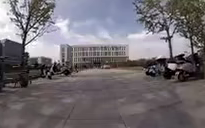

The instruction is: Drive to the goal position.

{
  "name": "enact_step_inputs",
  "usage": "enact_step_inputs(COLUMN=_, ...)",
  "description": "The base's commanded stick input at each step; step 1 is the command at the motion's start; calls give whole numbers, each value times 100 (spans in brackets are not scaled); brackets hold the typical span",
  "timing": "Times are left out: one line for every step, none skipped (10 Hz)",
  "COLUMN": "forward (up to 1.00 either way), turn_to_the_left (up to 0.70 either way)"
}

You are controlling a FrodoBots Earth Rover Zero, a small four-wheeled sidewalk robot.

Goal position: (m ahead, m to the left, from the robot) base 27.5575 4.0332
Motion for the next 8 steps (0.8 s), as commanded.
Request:
enact_step_inputs(forward=100, turn_to_the_left=0)
enact_step_inputs(forward=100, turn_to_the_left=0)
enact_step_inputs(forward=100, turn_to_the_left=0)
enact_step_inputs(forward=100, turn_to_the_left=0)
enact_step_inputs(forward=100, turn_to_the_left=0)
enact_step_inputs(forward=100, turn_to_the_left=0)
enact_step_inputs(forward=100, turn_to_the_left=0)
enact_step_inputs(forward=100, turn_to_the_left=0)
